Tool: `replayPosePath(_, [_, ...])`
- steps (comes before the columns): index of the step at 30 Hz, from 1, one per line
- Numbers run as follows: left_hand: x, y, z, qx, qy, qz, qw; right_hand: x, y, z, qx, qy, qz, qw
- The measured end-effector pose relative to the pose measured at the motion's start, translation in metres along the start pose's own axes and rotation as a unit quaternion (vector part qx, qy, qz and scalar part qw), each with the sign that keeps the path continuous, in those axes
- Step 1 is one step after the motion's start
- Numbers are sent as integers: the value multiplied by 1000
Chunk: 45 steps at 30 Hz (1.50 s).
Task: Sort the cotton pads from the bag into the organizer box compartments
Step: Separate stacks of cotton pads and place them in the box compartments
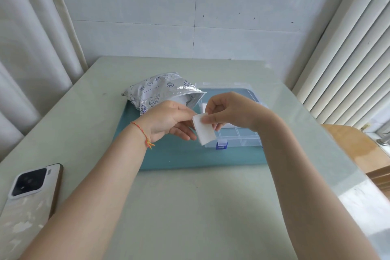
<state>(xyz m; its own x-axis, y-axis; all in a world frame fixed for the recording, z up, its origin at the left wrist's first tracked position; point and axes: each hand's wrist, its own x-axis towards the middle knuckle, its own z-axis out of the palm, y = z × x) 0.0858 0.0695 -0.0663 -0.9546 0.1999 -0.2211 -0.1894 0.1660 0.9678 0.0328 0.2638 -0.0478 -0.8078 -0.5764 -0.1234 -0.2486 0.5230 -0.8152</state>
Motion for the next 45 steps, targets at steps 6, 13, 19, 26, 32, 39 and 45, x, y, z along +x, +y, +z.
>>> replayPosePath(6, [0,1,1,-18,2,16,1000,1,-4,3,-11,44,-6,999])
replayPosePath(13, [10,2,2,-158,196,23,968,5,-13,24,-157,162,-68,972])
replayPosePath(19, [10,4,3,-183,193,44,963,5,-20,36,-196,201,-86,956])
replayPosePath(26, [7,8,-17,-146,249,74,955,11,-26,44,-184,177,-42,966])
replayPosePath(32, [7,-7,-45,-148,261,86,950,56,-15,75,-361,154,-11,920])
replayPosePath(39, [7,-10,-48,-165,243,85,952,78,-18,99,-482,131,24,866])
replayPosePath(45, [10,-12,-47,-187,242,82,949,64,-30,80,-420,138,23,897])
